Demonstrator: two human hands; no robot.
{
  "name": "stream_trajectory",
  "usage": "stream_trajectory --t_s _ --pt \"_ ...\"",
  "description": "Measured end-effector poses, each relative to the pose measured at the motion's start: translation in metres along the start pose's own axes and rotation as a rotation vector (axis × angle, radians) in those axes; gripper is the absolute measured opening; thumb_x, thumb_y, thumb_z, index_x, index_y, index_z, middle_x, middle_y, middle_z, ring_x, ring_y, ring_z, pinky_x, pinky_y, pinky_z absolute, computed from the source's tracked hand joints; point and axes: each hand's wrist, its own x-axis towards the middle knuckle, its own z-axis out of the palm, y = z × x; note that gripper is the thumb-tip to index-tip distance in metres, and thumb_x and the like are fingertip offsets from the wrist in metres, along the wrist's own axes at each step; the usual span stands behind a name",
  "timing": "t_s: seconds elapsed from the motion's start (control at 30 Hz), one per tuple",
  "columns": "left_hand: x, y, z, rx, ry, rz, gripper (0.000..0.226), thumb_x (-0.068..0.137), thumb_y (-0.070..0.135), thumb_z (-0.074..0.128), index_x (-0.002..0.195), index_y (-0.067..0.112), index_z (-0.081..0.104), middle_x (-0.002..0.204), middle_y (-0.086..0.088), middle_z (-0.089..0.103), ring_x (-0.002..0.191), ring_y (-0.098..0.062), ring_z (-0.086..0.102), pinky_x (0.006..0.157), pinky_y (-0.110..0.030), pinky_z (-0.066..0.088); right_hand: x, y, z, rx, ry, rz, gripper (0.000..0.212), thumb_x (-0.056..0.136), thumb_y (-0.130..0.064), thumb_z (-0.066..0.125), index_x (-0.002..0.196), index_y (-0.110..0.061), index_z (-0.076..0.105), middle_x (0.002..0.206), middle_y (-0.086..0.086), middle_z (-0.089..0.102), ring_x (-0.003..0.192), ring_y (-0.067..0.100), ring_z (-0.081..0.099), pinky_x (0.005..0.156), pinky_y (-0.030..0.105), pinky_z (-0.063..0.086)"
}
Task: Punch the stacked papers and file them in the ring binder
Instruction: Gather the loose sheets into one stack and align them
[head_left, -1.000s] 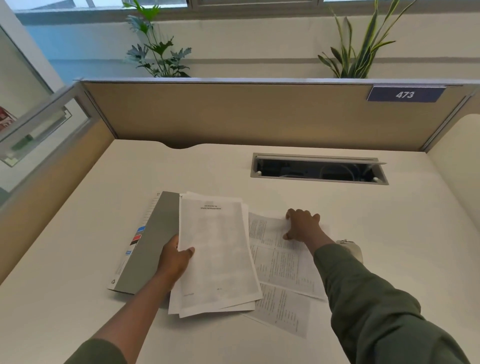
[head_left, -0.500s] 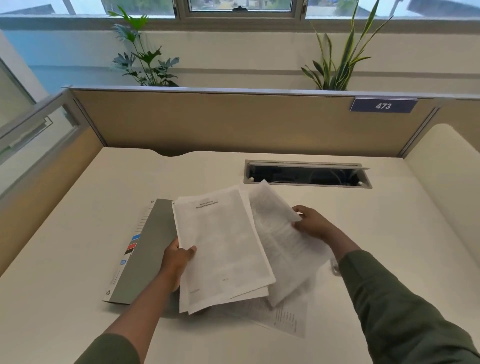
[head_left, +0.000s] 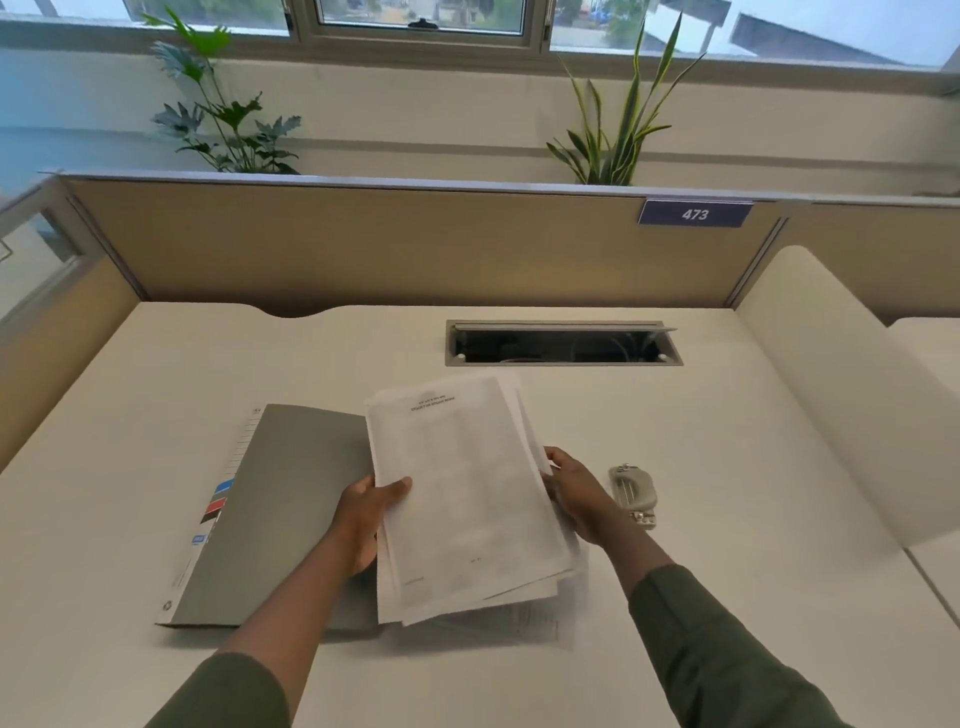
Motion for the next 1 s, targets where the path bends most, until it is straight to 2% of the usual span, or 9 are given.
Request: stream_trajectory --t_s 0.13,0.23,0.37,0.47,0.53,0.63,0.73,0.83,1.0 --pt "-0.003 -0.003 0.002 0.017 0.004 0.015 0.03 0.081 0.005 0.072 0.11 0.008 0.064 0.104 -0.014 0.073 0.093 -0.033 0.069 0.075 -0.042 0.056 -0.006 0.0 0.013 0.026 -0.027 0.02 0.029 0.096 -0.011 0.046 0.116 -0.024 0.062 0.108 0.009 0.073 0.088 0.025 0.068 0.078 0.037 0.056" --pt "0.0 -0.006 -0.005 0.032 0.054 0.006 0.039 0.078 0.008 0.076 0.115 0.005 0.064 0.105 -0.016 0.072 0.095 -0.035 0.069 0.078 -0.045 0.056 -0.006 0.001 0.02 0.048 -0.065 0.024 0.027 0.095 -0.012 0.05 0.119 -0.02 0.061 0.111 0.012 0.071 0.094 0.029 0.068 0.079 0.039 0.057" --pt "-0.002 -0.007 -0.016 0.094 0.09 0.031 0.031 0.085 0.008 0.069 0.115 0.004 0.063 0.103 -0.015 0.071 0.091 -0.033 0.067 0.077 -0.04 0.054 -0.004 -0.002 0.027 -0.023 -0.131 0.014 0.029 0.092 -0.015 0.056 0.12 -0.019 0.06 0.112 0.009 0.071 0.099 0.03 0.068 0.081 0.04 0.058" --pt "0.001 -0.003 -0.029 0.231 0.199 0.142 0.035 0.087 0.005 0.066 0.121 0.008 0.06 0.111 -0.015 0.067 0.092 -0.03 0.065 0.085 -0.041 0.051 -0.002 -0.009 0.028 -0.162 -0.144 0.018 0.028 0.094 -0.01 0.05 0.12 -0.012 0.06 0.105 0.007 0.068 0.087 0.022 0.064 0.071 0.028 0.053" --pt "0.0 0.001 -0.042 0.291 0.283 0.196 0.038 0.087 0.005 0.065 0.125 0.009 0.058 0.117 -0.015 0.065 0.098 -0.031 0.063 0.09 -0.044 0.05 0.003 -0.007 0.026 -0.315 -0.113 -0.004 0.03 0.092 -0.005 0.047 0.118 -0.009 0.06 0.106 0.01 0.069 0.09 0.024 0.067 0.069 0.022 0.05" --pt "-0.005 0.005 -0.064 0.391 0.372 0.25 0.042 0.088 0.008 0.064 0.13 0.011 0.055 0.123 -0.014 0.063 0.107 -0.034 0.061 0.096 -0.05 0.048 0.015 0.0 0.02 -0.781 0.044 -0.105 0.03 0.092 -0.015 0.054 0.121 -0.017 0.059 0.122 0.006 0.065 0.113 0.024 0.06 0.089 0.028 0.047" --pt "-0.012 0.005 -0.08 0.44 0.423 0.25 0.042 0.089 0.011 0.063 0.131 0.012 0.054 0.124 -0.014 0.062 0.109 -0.037 0.059 0.096 -0.053 0.048 0.022 0.01 0.023 -1.059 0.041 -0.151 0.059 0.086 -0.038 0.067 0.138 -0.021 0.044 0.137 0.005 0.05 0.126 0.026 0.047 0.104 0.041 0.04" --pt "-0.017 0.001 -0.089 0.422 0.461 0.215 0.04 0.09 0.011 0.063 0.129 0.012 0.055 0.122 -0.015 0.063 0.106 -0.038 0.06 0.094 -0.053 0.048 0.027 0.018 0.03 -1.258 0.022 -0.175 0.077 0.079 -0.051 0.07 0.143 -0.021 0.038 0.139 0.006 0.045 0.127 0.028 0.043 0.101 0.046 0.038" --pt "-0.02 -0.001 -0.091 0.405 0.474 0.194 0.039 0.089 0.011 0.064 0.127 0.013 0.056 0.12 -0.014 0.063 0.103 -0.038 0.061 0.093 -0.055 0.049 0.031 0.024 0.024 -1.32 0.086 -0.176 0.074 0.077 -0.054 0.071 0.135 -0.019 0.043 0.13 0.006 0.047 0.119 0.029 0.047 0.095 0.044 0.041"
